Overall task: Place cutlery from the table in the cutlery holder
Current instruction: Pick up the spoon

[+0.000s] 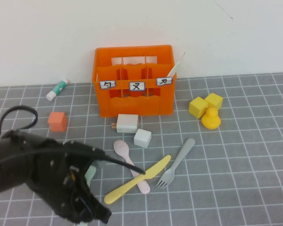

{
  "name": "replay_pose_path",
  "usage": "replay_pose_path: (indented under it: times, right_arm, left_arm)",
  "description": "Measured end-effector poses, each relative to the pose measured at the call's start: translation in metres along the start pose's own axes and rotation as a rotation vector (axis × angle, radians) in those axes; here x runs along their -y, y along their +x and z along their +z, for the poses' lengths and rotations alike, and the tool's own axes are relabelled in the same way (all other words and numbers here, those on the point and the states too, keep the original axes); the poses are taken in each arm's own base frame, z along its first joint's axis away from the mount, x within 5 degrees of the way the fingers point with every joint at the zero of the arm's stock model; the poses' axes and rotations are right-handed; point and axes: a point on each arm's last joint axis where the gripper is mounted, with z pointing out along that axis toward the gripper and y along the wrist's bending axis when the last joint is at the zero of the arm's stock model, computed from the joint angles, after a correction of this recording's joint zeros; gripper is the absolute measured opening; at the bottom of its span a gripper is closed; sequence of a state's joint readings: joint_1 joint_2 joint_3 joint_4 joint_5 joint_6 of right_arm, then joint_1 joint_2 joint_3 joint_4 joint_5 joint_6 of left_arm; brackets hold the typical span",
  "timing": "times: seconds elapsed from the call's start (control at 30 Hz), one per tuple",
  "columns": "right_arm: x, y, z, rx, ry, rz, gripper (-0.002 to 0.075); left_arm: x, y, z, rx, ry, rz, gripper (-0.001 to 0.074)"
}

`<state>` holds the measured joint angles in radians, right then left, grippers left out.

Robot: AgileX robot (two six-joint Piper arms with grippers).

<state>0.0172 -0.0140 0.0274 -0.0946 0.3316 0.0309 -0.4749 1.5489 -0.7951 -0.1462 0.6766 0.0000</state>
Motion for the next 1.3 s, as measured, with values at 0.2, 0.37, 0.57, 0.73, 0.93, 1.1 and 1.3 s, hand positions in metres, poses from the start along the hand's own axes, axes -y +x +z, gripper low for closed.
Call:
replay_pose_path:
  times: [0.2, 0.37, 0.57, 0.73, 0.93, 1.1, 1.3]
  right_arm:
    - [0.000, 0.000, 0.000, 0.000, 0.000, 0.000, 0.0029]
    - [0.000, 0.000, 0.000, 0.000, 0.000, 0.000, 0.0029]
    - [0.000, 0.000, 0.000, 0.000, 0.000, 0.000, 0.0029]
    - [0.000, 0.000, 0.000, 0.000, 0.000, 0.000, 0.0029]
    - [0.000, 0.000, 0.000, 0.000, 0.000, 0.000, 0.0029]
    - [0.000, 0.000, 0.000, 0.000, 0.000, 0.000, 0.0029]
    - [0.000, 0.000, 0.000, 0.000, 0.000, 0.000, 0.0029]
  left_arm:
    - [-0.011, 0.013, 0.011, -0.004, -0.108, -0.138, 0.0000]
    - [-0.014, 0.008, 0.013, 0.086, -0.125, -0.215, 0.0000]
    - [-0.012, 0.000, 0.012, 0.171, -0.086, -0.250, 0.0011]
    - [-0.011, -0.003, 0.012, 0.209, -0.067, -0.271, 0.0167]
    - [-0.010, -0.007, 0.011, 0.248, -0.052, -0.282, 0.0377]
    - [-0.010, -0.011, 0.015, 0.226, -0.061, -0.281, 0.0398]
    - [-0.012, -0.016, 0.033, 0.092, -0.103, -0.283, 0.0399]
